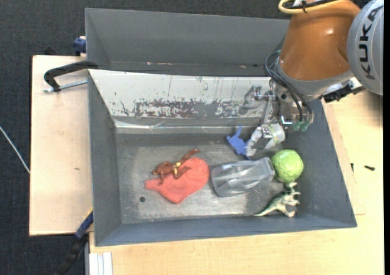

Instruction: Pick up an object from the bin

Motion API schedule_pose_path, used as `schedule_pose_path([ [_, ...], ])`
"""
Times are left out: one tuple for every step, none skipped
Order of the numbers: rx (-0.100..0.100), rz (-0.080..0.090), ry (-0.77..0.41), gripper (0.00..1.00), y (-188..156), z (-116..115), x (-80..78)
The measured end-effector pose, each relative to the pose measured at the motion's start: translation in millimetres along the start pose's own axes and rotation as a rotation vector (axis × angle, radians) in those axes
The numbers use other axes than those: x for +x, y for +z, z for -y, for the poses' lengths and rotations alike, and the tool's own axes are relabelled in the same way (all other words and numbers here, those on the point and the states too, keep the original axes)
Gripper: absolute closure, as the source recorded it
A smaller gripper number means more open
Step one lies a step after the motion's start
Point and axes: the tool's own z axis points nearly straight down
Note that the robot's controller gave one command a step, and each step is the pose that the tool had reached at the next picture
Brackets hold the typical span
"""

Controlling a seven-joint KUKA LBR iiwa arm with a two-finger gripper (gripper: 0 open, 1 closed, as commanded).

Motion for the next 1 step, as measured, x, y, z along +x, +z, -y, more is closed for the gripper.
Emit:
schedule_pose_path([
  [0.000, 0.009, 0.000, 0.00, -4.8, 0.0, -1.4],
])
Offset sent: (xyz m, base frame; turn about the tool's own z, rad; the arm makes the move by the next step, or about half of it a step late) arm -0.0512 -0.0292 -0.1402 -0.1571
